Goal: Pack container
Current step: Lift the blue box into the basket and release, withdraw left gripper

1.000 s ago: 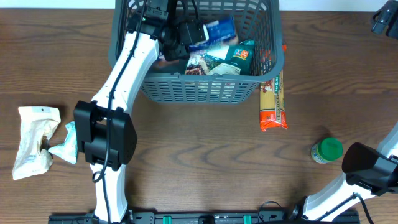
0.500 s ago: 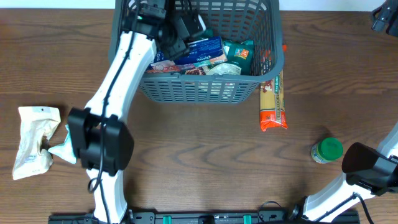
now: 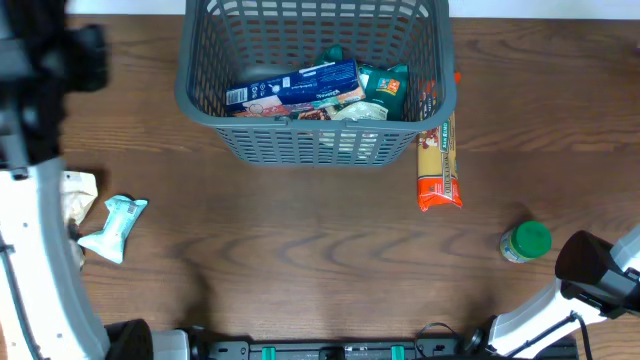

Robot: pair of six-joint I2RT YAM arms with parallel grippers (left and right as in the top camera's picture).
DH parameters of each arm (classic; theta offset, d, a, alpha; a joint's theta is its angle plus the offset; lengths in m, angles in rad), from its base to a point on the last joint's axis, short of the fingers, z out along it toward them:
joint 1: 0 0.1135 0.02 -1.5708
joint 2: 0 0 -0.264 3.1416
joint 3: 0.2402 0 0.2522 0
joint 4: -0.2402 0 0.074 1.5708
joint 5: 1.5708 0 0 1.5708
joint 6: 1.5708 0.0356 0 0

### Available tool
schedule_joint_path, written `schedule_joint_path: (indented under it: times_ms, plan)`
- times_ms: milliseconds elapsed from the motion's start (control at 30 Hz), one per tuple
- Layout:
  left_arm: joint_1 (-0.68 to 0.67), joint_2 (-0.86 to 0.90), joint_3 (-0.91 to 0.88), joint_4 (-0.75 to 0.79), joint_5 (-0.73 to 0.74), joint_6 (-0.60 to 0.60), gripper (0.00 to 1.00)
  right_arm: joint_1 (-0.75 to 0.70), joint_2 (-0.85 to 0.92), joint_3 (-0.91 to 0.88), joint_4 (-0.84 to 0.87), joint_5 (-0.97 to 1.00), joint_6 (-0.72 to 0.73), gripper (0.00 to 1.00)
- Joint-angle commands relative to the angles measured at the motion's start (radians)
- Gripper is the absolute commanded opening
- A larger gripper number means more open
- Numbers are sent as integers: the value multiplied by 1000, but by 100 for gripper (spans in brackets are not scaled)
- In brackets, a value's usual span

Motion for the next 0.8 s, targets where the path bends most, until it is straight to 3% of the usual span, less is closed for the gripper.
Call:
schedule_joint_path:
  times_ms: [0, 233, 333, 500, 767]
  plan:
    - [142, 40, -21, -32, 95, -137, 76, 10, 6, -17, -90, 14, 36, 99]
    - [341, 40, -121, -12, 229, -182, 76, 72, -12, -172, -123, -128, -17, 99]
    - [352, 40, -171, 16, 253, -182, 77, 130, -11, -263, -123, -238, -154, 99]
    - [345, 40, -227, 47, 296, -178, 76, 232, -11, -439, -113, -211, -282, 99]
    - [340, 40, -238, 55, 306, -178, 77, 346, -11, -686, 41, -142, -298, 99]
